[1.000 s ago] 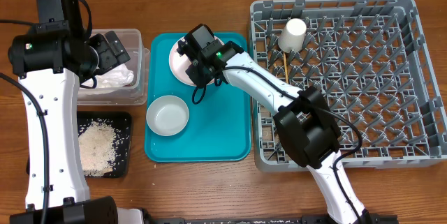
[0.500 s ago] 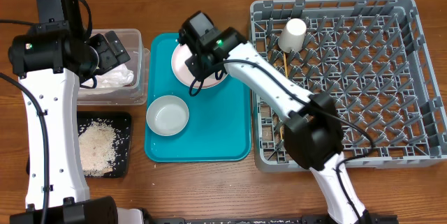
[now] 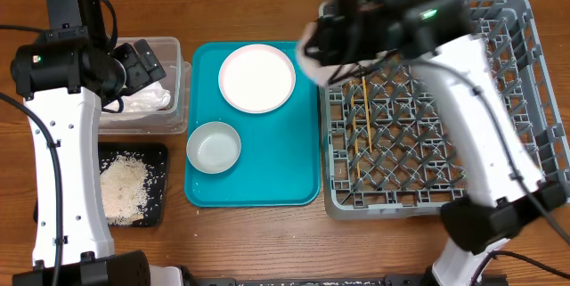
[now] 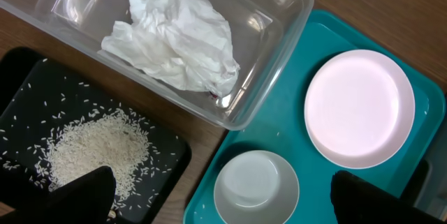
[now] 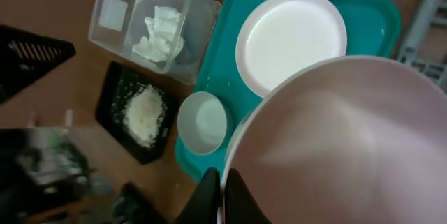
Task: Sort waste into correct bins and load items into the dishwasher
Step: 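Lift the pink bowl with the right gripper and carry it to the rack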
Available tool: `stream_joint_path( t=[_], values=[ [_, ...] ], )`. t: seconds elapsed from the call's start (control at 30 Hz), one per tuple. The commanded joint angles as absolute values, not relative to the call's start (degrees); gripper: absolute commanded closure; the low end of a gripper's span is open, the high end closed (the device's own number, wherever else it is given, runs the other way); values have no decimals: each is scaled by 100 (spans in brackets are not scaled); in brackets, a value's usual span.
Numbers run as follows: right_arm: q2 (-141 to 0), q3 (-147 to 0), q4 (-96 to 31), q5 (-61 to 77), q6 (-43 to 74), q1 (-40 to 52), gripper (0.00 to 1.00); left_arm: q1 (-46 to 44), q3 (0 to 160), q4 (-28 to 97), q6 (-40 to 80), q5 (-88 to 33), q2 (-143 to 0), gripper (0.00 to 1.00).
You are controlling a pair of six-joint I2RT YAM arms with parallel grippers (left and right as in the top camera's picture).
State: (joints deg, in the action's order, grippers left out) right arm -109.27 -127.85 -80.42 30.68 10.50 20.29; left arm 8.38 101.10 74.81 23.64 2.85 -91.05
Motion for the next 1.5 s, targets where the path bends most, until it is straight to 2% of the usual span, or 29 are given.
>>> stream_joint_path(
  t=[0.0, 0.17, 0.37, 0.53, 0.77, 1.07, 1.33, 1.47],
  values=[
    [-10997, -12693, -8068, 4574, 978, 1367, 96, 860, 10204, 7476, 2333, 316, -9107, 0],
    [-11000, -12317, -7876, 5778, 893, 578, 96, 860, 10204, 7476, 2333, 316, -9107, 0],
    [-11004, -11351, -7282, 6263, 897, 143, 96, 860, 10204, 7476, 2333, 316, -9107, 0],
    [-11006, -10180, -6069, 7137, 1057, -3, 96, 860, 10204, 7476, 2333, 316, -9107, 0],
    [-11017, -8805, -4587, 7161, 1575, -419, 96, 860, 10204, 7476, 2333, 316, -9107, 0],
    [-11026, -8016, -4156, 7035, 1568, -1068, 96, 860, 10204, 7476, 2333, 316, -9107, 0],
    [-11026, -8020, -4163, 6976, 1568, -1693, 78, 860, 10204, 7476, 2333, 316, -9107, 0],
    [-11026, -8020, -4193, 6473, 1568, -1907, 72, 860, 10204, 7474, 2333, 316, -9107, 0]
  ],
)
